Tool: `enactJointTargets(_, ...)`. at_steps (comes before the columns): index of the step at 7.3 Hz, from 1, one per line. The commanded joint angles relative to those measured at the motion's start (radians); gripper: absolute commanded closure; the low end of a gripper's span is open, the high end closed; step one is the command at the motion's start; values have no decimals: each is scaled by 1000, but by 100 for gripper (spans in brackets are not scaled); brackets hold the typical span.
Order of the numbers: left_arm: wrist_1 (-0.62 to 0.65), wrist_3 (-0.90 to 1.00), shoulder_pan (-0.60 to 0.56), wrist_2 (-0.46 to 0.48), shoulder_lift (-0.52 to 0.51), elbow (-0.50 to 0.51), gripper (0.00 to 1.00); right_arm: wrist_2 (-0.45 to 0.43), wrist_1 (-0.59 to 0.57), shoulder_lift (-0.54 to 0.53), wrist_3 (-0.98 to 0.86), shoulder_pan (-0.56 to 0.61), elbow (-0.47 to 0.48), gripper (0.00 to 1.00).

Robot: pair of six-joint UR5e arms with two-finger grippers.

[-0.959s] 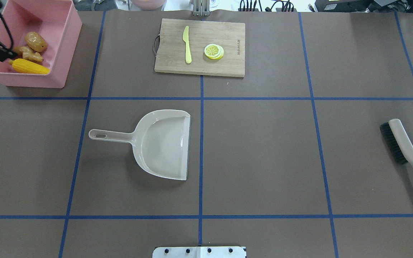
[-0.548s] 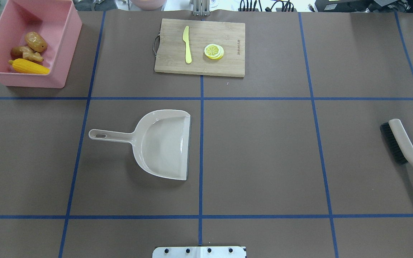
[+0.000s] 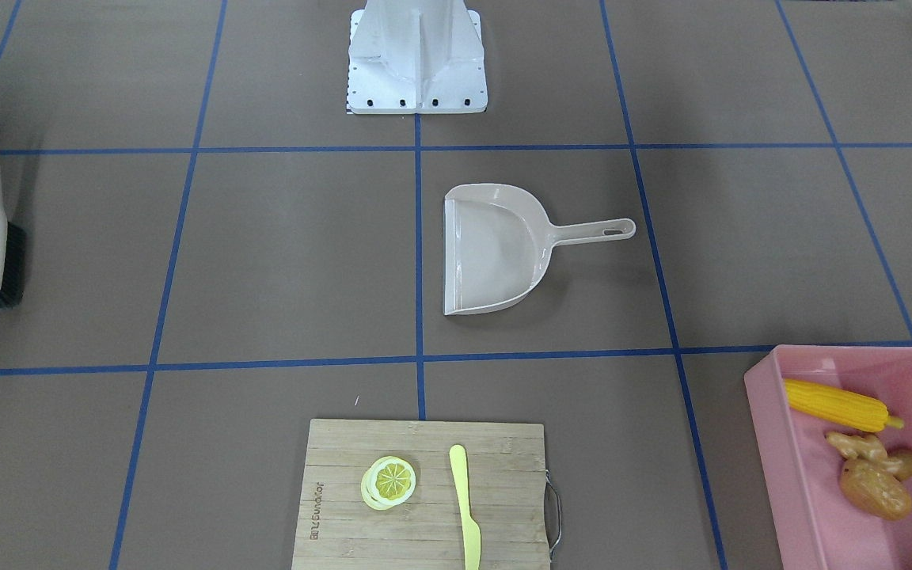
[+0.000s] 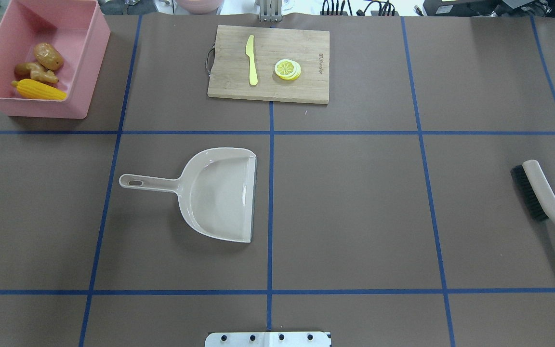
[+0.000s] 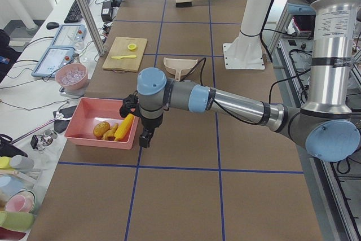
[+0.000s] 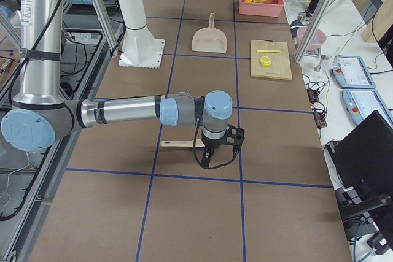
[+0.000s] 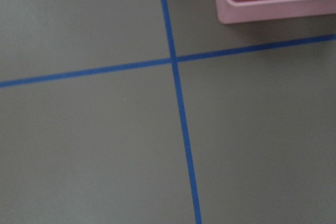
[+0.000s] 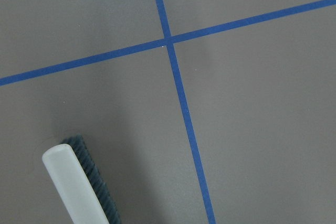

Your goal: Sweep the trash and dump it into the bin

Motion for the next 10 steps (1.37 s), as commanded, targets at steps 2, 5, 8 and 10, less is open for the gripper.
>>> enactJointTargets(2, 3, -2, -5, 1, -2, 17, 2, 17, 0, 0, -1, 0, 6, 0)
enactJointTargets(5, -4, -1, -6, 0, -45, 6, 2, 8, 2, 3, -6, 0, 2, 0)
enactJointTargets(8, -4, -1, -6, 0, -42, -24, 2, -19, 3, 20, -18, 0, 6, 0)
enactJointTargets(10, -4, -1, -6, 1, -42, -26, 2, -38, 87, 23, -44, 0, 9, 0)
